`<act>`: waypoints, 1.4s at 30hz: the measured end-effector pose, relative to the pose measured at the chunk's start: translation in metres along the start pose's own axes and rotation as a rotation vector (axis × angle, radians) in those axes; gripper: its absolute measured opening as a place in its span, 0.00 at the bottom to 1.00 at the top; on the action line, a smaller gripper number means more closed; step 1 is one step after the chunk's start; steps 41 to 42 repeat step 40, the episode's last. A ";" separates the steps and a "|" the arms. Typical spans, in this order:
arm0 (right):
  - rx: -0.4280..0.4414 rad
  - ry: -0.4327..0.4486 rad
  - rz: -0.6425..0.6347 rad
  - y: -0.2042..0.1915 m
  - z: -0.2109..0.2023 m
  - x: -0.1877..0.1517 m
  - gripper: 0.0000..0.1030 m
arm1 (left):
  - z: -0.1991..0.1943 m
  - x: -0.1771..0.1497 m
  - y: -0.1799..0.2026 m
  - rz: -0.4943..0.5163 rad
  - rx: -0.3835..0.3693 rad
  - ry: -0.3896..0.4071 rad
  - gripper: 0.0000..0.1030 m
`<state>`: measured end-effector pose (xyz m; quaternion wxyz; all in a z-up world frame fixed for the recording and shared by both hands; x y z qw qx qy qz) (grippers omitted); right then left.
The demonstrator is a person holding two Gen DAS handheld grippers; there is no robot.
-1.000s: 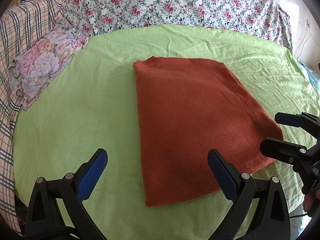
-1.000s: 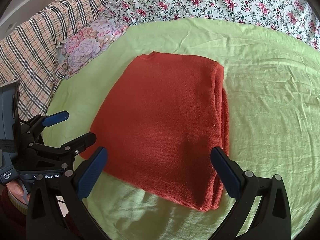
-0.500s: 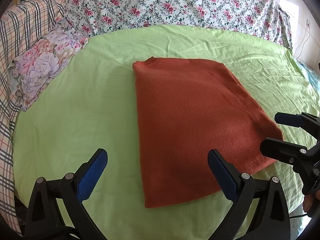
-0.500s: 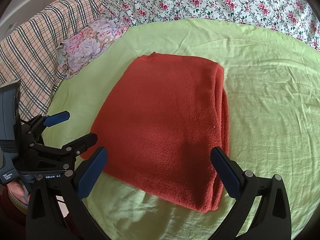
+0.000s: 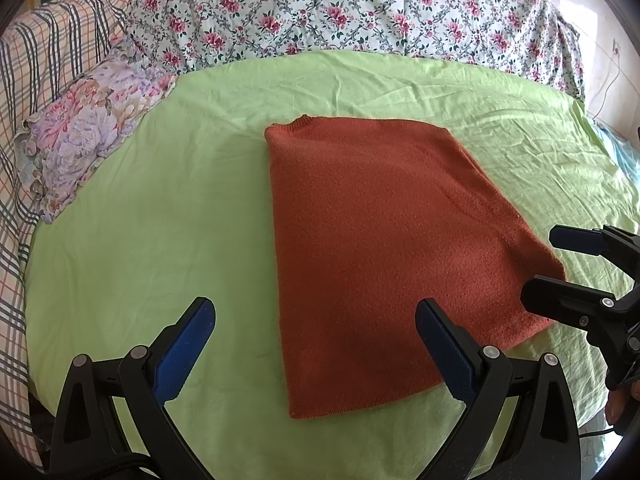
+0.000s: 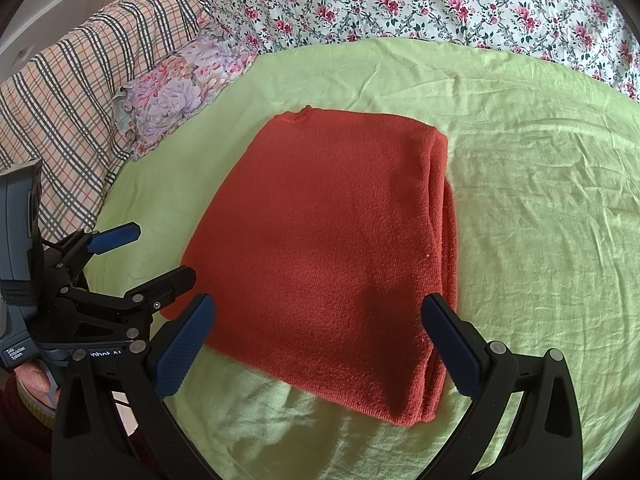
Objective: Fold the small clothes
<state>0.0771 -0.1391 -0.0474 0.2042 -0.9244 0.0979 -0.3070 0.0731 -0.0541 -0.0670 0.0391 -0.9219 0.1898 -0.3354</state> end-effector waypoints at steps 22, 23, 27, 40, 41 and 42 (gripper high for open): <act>0.003 0.009 0.018 0.006 0.002 0.012 0.99 | 0.012 0.011 -0.007 -0.008 0.002 -0.001 0.97; 0.003 0.008 0.020 0.006 0.003 0.014 0.99 | 0.012 0.011 -0.007 -0.009 0.003 -0.002 0.97; 0.004 0.006 0.023 0.008 0.006 0.014 0.99 | 0.015 0.013 -0.010 -0.012 0.007 -0.007 0.97; 0.006 -0.009 0.046 0.015 0.016 0.016 0.99 | 0.025 0.011 -0.014 -0.019 0.010 -0.029 0.97; 0.006 -0.009 0.046 0.015 0.016 0.016 0.99 | 0.025 0.011 -0.014 -0.019 0.010 -0.029 0.97; 0.006 -0.009 0.046 0.015 0.016 0.016 0.99 | 0.025 0.011 -0.014 -0.019 0.010 -0.029 0.97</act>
Point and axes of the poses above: each gripper's, at about its wrist camera, not at the fingertips, and z roughly the way its jaws point, y to its right, x to its top, the point moved 9 cm from there along z, roughly the way its jaws point, and after that the axes turned 10 degrees about z, right-handed, at the moved point
